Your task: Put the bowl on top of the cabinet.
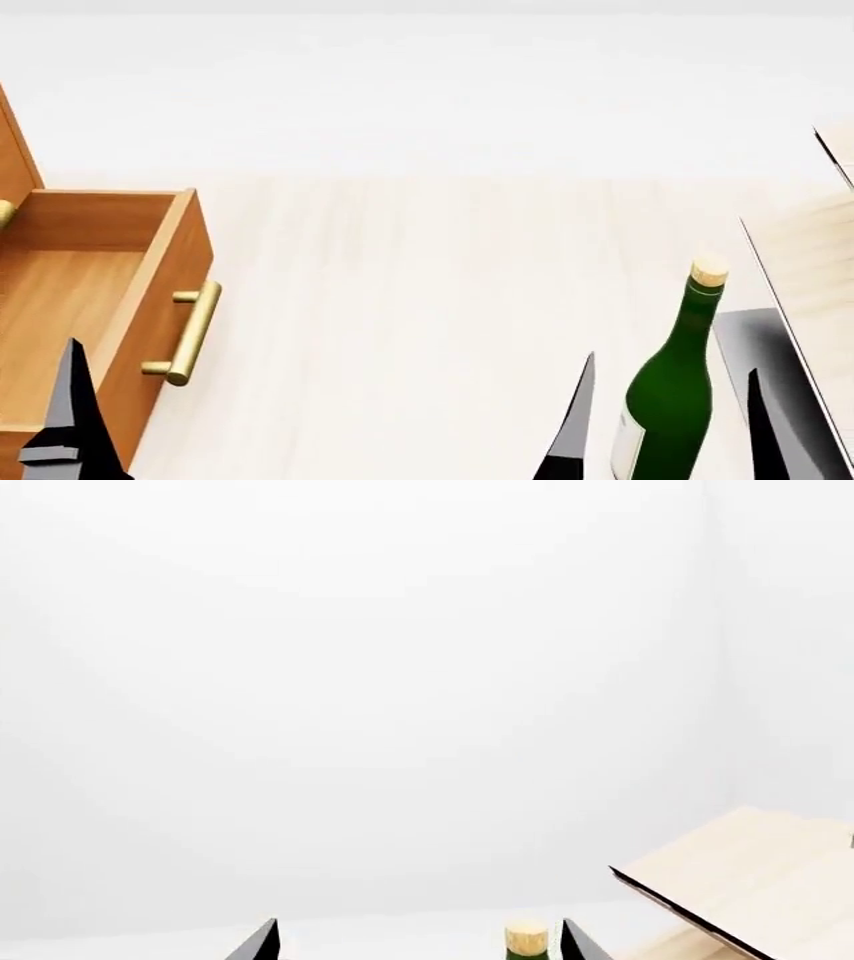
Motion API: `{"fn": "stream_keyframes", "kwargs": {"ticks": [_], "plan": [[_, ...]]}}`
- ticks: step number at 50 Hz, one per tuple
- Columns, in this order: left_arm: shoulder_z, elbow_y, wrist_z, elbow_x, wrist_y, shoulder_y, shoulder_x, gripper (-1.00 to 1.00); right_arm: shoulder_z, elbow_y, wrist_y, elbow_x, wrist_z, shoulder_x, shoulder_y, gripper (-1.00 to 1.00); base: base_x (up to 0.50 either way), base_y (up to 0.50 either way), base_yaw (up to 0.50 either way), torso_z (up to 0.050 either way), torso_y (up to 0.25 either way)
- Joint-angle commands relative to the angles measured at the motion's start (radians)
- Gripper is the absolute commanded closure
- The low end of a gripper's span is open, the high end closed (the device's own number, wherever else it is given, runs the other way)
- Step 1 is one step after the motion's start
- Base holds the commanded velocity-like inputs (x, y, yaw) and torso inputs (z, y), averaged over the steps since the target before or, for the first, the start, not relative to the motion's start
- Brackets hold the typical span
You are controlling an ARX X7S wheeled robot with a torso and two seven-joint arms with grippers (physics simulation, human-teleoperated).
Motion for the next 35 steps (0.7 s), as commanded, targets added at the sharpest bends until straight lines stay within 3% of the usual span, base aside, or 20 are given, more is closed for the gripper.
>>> {"fn": "stream_keyframes", "kwargs": {"ticks": [1, 8, 18, 35], "plan": [[0.007, 0.001, -0.003, -0.006, 0.0, 0.0, -0.01, -1.0, 0.007, 0.002, -0.032, 0.011, 0.007, 0.003, -0.005, -1.0, 0.0, 0.0, 0.0, 0.05, 0.0], [-0.001, 0.0, -0.008, -0.037, -0.015, -0.006, -0.011, -1.0, 0.011, 0.005, -0.043, 0.019, 0.012, 0.004, -0.004, -1.0, 0.0, 0.0, 0.0, 0.05, 0.0], [-0.003, -0.007, -0.005, -0.072, -0.017, -0.011, -0.017, -1.0, 0.008, 0.005, -0.051, 0.023, 0.015, 0.011, -0.006, -1.0, 0.0, 0.0, 0.0, 0.0, 0.0], [0.01, -0.02, -0.019, -0.074, -0.01, -0.006, -0.033, -1.0, -0.009, 0.007, -0.069, 0.009, 0.022, 0.02, -0.014, -1.0, 0.0, 0.0, 0.0, 0.0, -0.244]]}}
